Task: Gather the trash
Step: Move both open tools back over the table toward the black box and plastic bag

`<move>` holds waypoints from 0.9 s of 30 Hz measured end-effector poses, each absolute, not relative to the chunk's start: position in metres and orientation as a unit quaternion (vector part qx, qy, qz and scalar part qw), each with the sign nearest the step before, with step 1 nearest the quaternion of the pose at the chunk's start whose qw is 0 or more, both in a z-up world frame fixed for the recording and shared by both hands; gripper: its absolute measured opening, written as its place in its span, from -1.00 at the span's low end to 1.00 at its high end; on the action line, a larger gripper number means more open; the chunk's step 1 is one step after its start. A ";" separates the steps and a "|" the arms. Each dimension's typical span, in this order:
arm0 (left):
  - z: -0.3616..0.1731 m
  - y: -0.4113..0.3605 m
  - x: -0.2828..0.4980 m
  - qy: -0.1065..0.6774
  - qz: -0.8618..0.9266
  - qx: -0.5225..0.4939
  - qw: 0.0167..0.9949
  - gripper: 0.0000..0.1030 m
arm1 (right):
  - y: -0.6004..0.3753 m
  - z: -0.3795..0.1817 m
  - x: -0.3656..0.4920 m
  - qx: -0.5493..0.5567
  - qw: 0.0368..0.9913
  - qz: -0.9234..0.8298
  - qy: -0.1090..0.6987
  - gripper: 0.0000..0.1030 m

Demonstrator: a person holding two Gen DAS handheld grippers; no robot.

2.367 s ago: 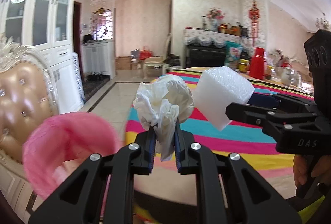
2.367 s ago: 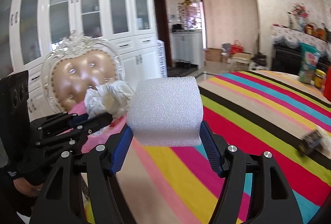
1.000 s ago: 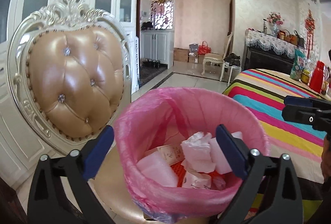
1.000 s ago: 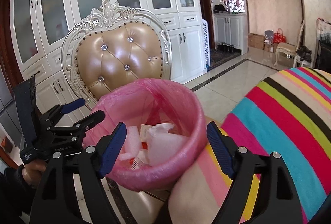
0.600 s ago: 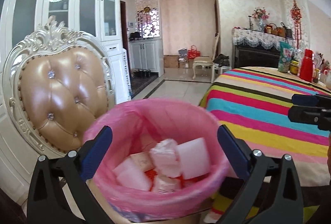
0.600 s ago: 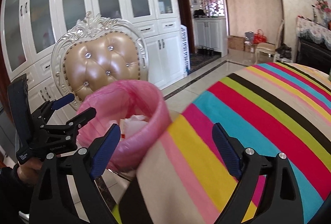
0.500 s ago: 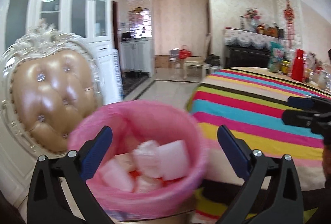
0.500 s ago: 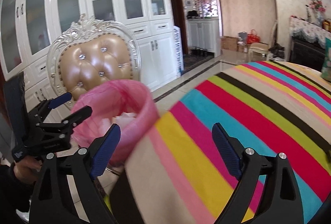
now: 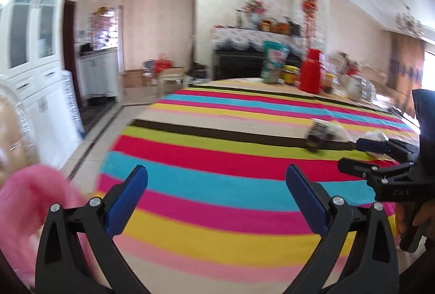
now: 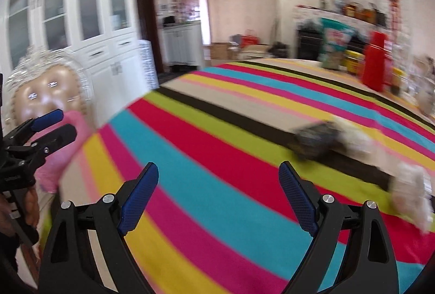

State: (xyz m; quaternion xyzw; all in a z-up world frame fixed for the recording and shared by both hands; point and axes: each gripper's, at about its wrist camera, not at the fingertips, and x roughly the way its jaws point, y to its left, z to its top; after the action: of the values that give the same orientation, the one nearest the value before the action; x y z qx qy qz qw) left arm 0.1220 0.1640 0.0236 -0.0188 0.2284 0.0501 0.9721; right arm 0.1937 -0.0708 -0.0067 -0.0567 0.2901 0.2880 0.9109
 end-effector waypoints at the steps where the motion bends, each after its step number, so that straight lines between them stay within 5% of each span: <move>1: 0.022 0.150 0.135 0.234 0.036 -0.016 0.972 0.91 | -0.086 -0.008 0.200 -0.054 0.915 0.272 0.294 0.65; 15: -0.021 0.046 0.272 0.312 -0.050 -0.014 0.949 0.91 | -0.248 -0.024 0.264 -0.005 0.939 0.139 0.315 0.65; 27: -0.049 0.015 0.353 0.384 -0.074 -0.012 0.920 0.91 | -0.255 -0.055 0.304 -0.017 0.912 0.128 0.389 0.65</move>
State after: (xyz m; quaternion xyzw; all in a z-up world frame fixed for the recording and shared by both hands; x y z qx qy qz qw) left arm 0.3534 0.0152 -0.0493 -0.0117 0.3837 -0.0741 0.9204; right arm 0.3044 -0.2546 -0.0551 -0.0167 0.3887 0.1283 0.9122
